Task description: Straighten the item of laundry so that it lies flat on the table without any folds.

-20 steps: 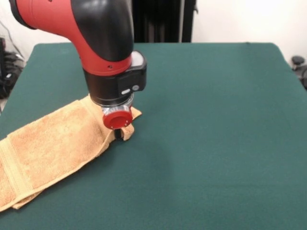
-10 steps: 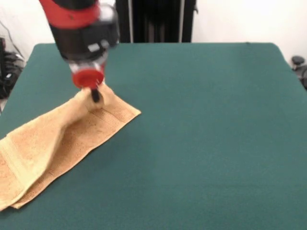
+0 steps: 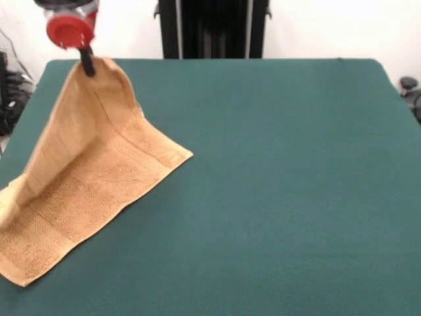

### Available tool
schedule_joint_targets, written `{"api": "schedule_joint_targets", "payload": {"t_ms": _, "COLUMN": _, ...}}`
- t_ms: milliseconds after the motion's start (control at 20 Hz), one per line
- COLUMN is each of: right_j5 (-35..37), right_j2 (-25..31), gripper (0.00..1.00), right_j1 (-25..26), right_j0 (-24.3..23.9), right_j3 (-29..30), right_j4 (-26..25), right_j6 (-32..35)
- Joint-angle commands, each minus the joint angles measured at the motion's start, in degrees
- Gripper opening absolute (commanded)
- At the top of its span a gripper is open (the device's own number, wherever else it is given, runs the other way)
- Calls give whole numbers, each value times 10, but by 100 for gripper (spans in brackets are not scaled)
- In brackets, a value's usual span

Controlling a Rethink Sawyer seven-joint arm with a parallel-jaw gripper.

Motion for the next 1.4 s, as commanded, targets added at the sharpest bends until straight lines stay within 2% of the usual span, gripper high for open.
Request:
{"api": "schedule_joint_targets", "payload": {"t_ms": 50, "right_j5": 11, "right_j2": 67, "gripper": 0, "right_j1": -29, "right_j0": -17, "right_j3": 171, "right_j4": -26, "right_j6": -114}}
{"api": "schedule_joint_targets", "payload": {"t_ms": 300, "right_j5": -45, "right_j2": 84, "gripper": 0, "right_j1": -20, "right_j0": -37, "right_j3": 198, "right_j4": -32, "right_j6": -98}}
{"api": "schedule_joint_targets", "payload": {"t_ms": 700, "right_j5": -99, "right_j2": 103, "gripper": 0, "right_j1": 14, "right_j0": -61, "right_j3": 203, "right_j4": -41, "right_j6": -89}}
{"api": "schedule_joint_targets", "payload": {"t_ms": 850, "right_j5": -122, "right_j2": 112, "gripper": 0, "right_j1": 11, "right_j0": -65, "right_j3": 207, "right_j4": -47, "right_j6": -83}}
{"api": "schedule_joint_targets", "payload": {"t_ms": 900, "right_j5": -131, "right_j2": 118, "gripper": 100, "right_j1": 10, "right_j0": -69, "right_j3": 209, "right_j4": -55, "right_j6": -77}}
{"api": "schedule_joint_targets", "payload": {"t_ms": 1400, "right_j5": -113, "right_j2": 137, "gripper": 100, "right_j1": 9, "right_j0": -85, "right_j3": 229, "right_j4": -47, "right_j6": -63}}
